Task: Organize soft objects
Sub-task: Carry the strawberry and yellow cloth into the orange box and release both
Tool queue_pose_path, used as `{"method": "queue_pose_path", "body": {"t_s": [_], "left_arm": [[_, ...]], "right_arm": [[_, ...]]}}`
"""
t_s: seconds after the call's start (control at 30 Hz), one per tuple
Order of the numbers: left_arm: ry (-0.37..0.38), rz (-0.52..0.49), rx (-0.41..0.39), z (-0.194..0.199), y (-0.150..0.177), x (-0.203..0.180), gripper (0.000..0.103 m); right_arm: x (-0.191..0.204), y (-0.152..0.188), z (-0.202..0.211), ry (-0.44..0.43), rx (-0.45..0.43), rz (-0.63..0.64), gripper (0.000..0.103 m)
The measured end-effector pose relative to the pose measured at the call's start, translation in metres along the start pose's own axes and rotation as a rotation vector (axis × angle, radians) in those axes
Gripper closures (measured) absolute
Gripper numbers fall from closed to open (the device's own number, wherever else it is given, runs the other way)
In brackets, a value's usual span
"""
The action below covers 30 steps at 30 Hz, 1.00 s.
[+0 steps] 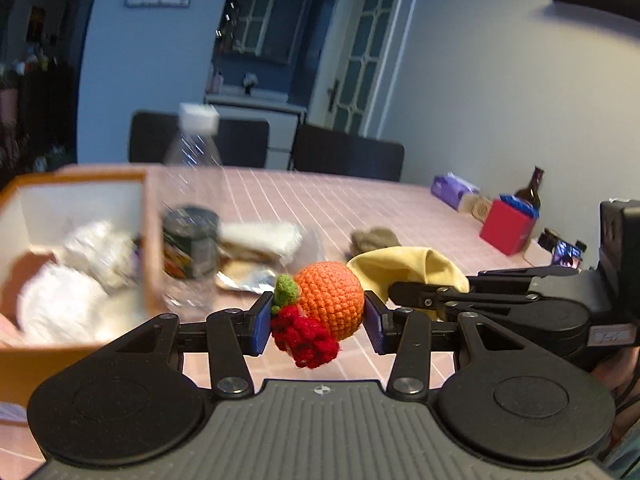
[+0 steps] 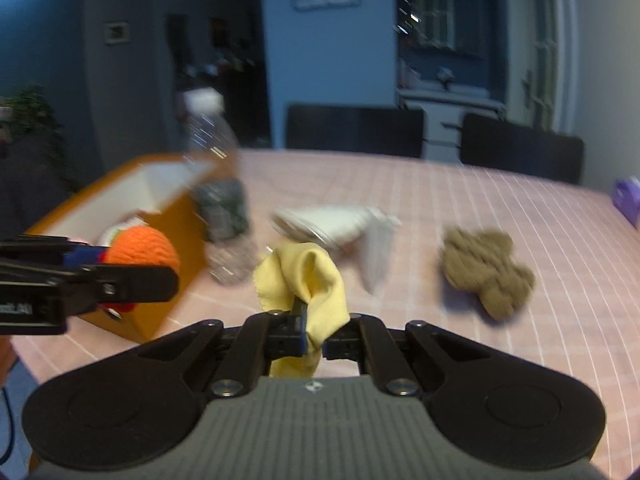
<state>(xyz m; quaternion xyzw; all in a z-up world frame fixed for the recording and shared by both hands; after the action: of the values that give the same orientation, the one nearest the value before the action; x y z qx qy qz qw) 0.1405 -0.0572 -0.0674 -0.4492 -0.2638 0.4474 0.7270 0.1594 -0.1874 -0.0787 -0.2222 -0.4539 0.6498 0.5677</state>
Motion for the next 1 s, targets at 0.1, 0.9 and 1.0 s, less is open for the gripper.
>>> {"method": "queue_pose_path", "body": {"t_s": [0.1, 0.9, 1.0], "left_arm": [[-0.042, -0.016, -0.022, 0.021, -0.010, 0.020, 0.050], [-0.198, -0.251, 0.310, 0.004, 0.005, 0.187, 0.050], [-0.199, -0.278, 0.366, -0.013, 0.020, 0.196, 0.050]], "right_arm": [[0.031, -0.019, 0.005, -0.083, -0.019, 0.030, 0.100], [0.204, -0.059, -0.151, -0.232, 0.227, 0.408, 0.099], [0.207, -0.050, -0.182, -0.152, 0.263, 0.521, 0.099]]}}
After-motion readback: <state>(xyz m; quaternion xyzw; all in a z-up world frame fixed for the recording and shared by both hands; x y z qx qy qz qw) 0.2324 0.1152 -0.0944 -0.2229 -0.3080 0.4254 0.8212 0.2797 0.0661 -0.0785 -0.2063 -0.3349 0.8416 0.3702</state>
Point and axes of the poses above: each gripper's, at about its wrist camera, not at the fingertips, and z roughly against the way its jaws point, x to its left, y to its underside, the point moved 10 cm from there along -z, roughly the way its jaws point, and after that the axes turned 11 degrees about -z, right-handed, at the moved point
